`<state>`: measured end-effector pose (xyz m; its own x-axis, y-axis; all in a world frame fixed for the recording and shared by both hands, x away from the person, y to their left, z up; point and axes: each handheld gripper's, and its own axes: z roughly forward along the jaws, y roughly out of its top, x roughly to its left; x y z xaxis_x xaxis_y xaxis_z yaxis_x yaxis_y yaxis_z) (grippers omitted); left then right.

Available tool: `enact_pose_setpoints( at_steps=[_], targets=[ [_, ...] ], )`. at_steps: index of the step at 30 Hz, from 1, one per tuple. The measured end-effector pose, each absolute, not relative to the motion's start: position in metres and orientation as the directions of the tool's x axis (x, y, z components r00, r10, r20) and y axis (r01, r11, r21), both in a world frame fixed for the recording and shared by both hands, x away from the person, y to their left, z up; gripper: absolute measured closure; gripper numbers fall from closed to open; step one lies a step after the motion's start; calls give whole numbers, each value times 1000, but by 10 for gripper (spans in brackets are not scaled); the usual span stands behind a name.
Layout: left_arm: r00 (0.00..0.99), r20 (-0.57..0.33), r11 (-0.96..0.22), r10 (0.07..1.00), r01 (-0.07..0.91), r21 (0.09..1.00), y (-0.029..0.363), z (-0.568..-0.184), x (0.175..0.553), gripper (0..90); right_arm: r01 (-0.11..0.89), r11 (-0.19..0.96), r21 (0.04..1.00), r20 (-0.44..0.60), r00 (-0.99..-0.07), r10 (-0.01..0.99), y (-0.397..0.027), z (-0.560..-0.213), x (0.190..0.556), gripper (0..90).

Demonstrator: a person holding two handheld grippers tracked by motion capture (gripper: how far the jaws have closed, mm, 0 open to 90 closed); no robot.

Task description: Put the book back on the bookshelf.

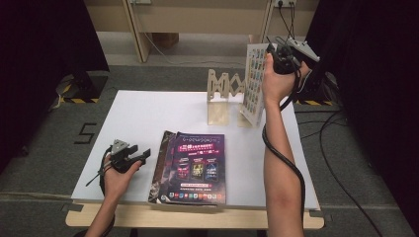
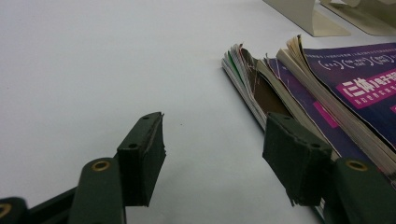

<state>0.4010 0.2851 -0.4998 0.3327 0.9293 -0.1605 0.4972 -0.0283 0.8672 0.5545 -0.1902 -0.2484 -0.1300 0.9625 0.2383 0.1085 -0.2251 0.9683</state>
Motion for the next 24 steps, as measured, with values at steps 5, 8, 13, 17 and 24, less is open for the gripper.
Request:
enact_pose_setpoints(
  at_steps=[5, 8, 13, 17, 24],
  targets=[
    [331, -169, -20, 928, 499, 866, 286, -500, 401, 376, 100, -214, 972, 226, -117, 967, -190, -251, 558, 748],
    [331, -167, -22, 929, 499, 866, 286, -500, 401, 377, 90, -201, 975, 211, -111, 971, -190, -252, 560, 748],
    [330, -167, -22, 929, 500, 866, 286, -500, 401, 376, 88, -209, 974, 217, -99, 971, -193, -252, 563, 748],
    [330, -168, -21, 929, 499, 866, 286, -500, 401, 377, 85, -198, 977, 206, -92, 974, -193, -251, 565, 748],
    [331, -167, -22, 929, 498, 867, 286, -500, 401, 377, 68, -189, 980, 194, -96, 976, -191, -258, 566, 747]
  ],
)
